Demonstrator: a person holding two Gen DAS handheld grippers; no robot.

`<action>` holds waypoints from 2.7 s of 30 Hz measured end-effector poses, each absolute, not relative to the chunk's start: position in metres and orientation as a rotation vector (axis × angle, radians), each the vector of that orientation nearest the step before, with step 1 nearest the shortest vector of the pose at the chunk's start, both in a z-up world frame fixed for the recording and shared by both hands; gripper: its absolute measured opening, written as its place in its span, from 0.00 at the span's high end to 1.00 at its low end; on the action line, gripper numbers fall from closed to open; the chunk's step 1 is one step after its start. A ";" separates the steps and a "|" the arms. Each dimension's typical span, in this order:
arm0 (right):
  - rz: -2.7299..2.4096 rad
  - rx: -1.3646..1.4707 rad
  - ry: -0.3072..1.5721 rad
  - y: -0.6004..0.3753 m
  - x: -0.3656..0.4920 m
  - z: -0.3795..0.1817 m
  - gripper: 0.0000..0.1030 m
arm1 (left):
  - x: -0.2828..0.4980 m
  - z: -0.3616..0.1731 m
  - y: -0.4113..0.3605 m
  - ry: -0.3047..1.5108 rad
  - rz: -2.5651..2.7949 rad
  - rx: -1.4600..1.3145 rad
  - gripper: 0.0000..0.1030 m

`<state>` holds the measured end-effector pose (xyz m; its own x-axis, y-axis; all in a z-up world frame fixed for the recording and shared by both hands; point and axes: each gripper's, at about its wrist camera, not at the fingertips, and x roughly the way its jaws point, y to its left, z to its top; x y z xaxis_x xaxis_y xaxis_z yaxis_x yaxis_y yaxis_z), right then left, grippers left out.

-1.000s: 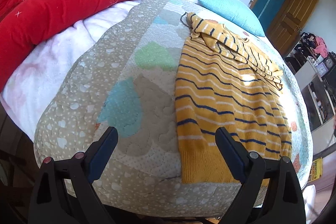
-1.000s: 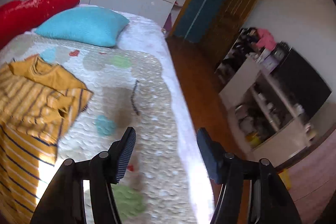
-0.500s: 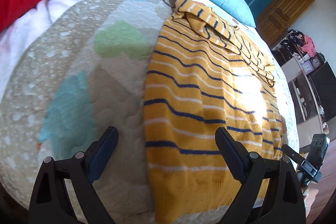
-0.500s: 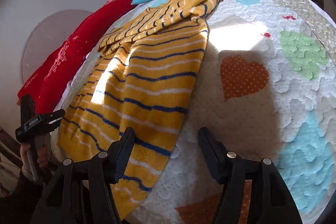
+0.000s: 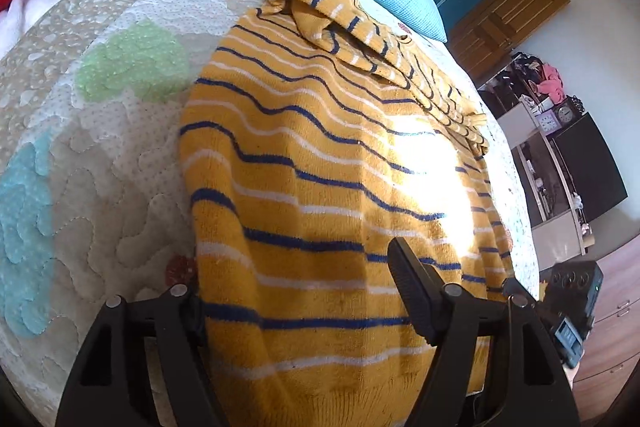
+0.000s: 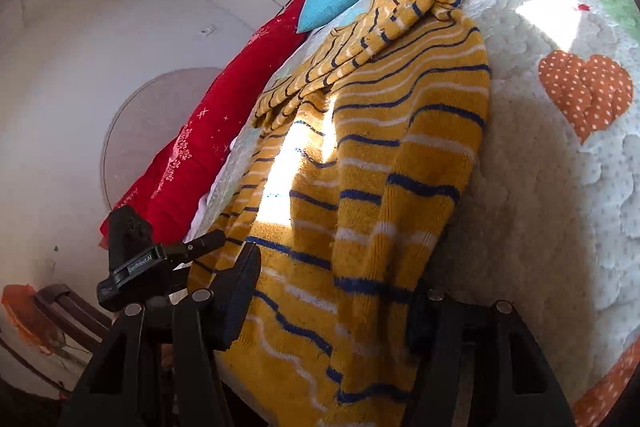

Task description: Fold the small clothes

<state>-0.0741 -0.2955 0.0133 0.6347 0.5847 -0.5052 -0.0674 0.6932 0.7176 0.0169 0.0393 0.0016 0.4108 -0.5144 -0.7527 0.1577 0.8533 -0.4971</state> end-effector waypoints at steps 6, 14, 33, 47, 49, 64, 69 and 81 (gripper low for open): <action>0.334 0.683 0.854 -0.293 -0.074 0.009 0.90 | 0.009 0.005 0.041 1.090 -0.350 -0.365 0.89; 0.478 0.783 0.796 -0.307 -0.102 0.029 0.91 | -0.056 0.051 0.035 1.016 -0.387 -0.301 0.90; 0.368 0.590 0.998 -0.288 -0.163 0.004 0.56 | -0.100 0.019 0.064 1.091 -0.207 -0.280 0.41; 0.188 0.310 1.027 -0.281 -0.165 0.028 0.43 | -0.102 0.022 0.083 1.054 -0.172 -0.286 0.37; 0.157 0.272 1.046 -0.276 -0.161 0.025 0.43 | -0.099 0.013 0.081 1.088 -0.127 -0.253 0.46; 0.100 0.237 1.072 -0.277 -0.161 0.021 0.39 | -0.111 0.031 0.067 1.057 -0.110 -0.131 0.46; 0.099 0.263 1.065 -0.278 -0.162 0.019 0.37 | -0.111 0.030 0.062 1.073 -0.122 -0.123 0.45; 0.146 0.338 1.048 -0.277 -0.169 0.014 0.32 | -0.110 0.001 0.047 1.180 -0.362 -0.331 0.55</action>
